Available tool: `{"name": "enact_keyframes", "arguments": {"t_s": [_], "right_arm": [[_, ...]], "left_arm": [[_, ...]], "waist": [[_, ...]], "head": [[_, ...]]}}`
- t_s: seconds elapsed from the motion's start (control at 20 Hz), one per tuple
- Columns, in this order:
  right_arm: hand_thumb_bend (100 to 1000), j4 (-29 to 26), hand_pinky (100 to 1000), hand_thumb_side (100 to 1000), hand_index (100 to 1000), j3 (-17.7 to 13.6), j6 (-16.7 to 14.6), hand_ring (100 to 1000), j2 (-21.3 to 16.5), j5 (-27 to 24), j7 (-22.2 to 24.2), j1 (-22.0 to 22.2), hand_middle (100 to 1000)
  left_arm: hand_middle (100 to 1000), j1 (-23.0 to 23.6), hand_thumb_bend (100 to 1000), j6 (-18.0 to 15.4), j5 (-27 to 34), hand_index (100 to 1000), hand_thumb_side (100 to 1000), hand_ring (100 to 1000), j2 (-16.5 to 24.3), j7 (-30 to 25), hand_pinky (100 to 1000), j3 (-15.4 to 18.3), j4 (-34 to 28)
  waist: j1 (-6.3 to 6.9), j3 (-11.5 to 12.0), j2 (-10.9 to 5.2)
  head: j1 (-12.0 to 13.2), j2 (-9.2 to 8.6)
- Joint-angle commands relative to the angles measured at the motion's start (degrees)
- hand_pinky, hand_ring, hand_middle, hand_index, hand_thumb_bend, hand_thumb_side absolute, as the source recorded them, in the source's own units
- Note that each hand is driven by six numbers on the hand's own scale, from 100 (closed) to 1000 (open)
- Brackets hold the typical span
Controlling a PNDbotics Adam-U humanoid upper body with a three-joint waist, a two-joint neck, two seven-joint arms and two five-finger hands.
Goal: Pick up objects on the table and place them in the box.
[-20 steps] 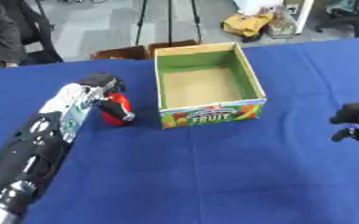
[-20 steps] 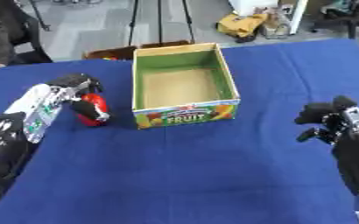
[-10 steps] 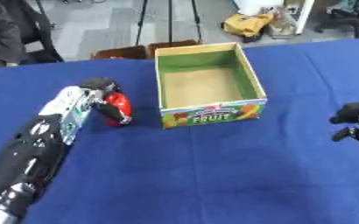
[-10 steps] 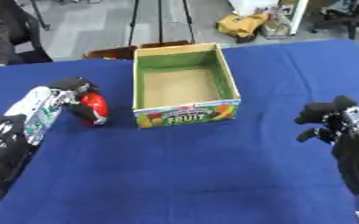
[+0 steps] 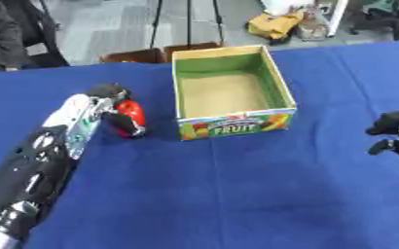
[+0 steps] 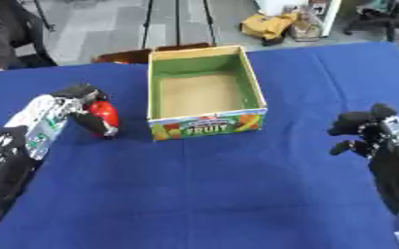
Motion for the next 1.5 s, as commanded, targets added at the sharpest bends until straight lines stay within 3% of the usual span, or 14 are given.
{"name": "enact_keyframes", "arguments": {"t_s": [0.05,0.25,0.6,0.9,1.2,1.35,1.4,1.45,1.5], "right_arm": [[100,-0.58,468,952,673,-0.22,-0.14,647,-0.99,-0.24,0.15,-0.23,593],[100,-0.55,468,953,673,0.08,-0.11,647,-1.02,-0.33,0.43,-0.33,593],[100,-0.73,468,957,673,0.68,-0.02,647,-1.12,-0.43,1.07,-0.92,592],[100,-0.98,468,961,673,1.32,0.17,647,-1.19,-0.47,1.74,-1.89,593],[100,-1.12,468,963,673,1.45,0.26,648,-1.27,-0.46,1.93,-2.23,592],[100,-1.12,468,964,673,1.45,0.29,648,-1.21,-0.46,1.94,-2.22,593],[100,-1.12,468,964,673,1.44,0.30,648,-1.19,-0.45,1.93,-2.20,593],[100,-1.11,468,964,673,1.42,0.30,648,-1.17,-0.44,1.93,-2.17,593],[100,-1.12,468,963,673,1.41,0.30,648,-1.16,-0.44,1.92,-2.16,592]], "left_arm": [[438,-3.23,290,0.00,1.11,666,364,320,2.57,-0.53,296,0.57,-3.35],[439,-6.68,284,-0.07,1.16,669,370,317,2.57,-0.34,303,0.54,-5.30],[447,-9.90,294,-1.45,0.00,676,372,325,-1.88,1.24,312,-1.21,-3.70],[453,-10.50,298,-2.51,-2.42,678,367,332,-5.83,3.38,314,-1.91,-0.70],[484,-9.09,361,-3.44,-4.63,698,378,370,-7.91,3.13,343,-2.27,2.57],[502,-8.26,436,-3.57,-5.64,708,401,390,-8.62,3.27,364,-2.03,4.24],[542,-8.05,687,-3.85,-5.66,732,503,437,-8.80,3.43,428,-1.98,4.61],[562,-7.89,783,-4.20,-5.58,744,543,458,-8.91,3.72,458,-1.95,4.81],[600,-7.78,975,-4.63,-5.46,770,620,508,-8.92,4.28,532,-1.92,4.77]], "waist": [[-0.18,-0.23,-1.33],[-0.03,-0.85,-1.48],[0.43,-2.91,-0.82],[1.46,-5.36,0.09],[1.84,-6.54,0.64],[1.93,-6.53,0.69],[1.95,-6.49,0.67],[1.96,-6.46,0.65],[1.96,-6.45,0.59]], "head": [[0.15,0.31],[0.72,0.43],[2.18,-0.46],[3.55,-1.35],[3.64,-1.72],[3.52,-1.78],[3.47,-1.76],[3.43,-1.73],[3.38,-1.68]]}}
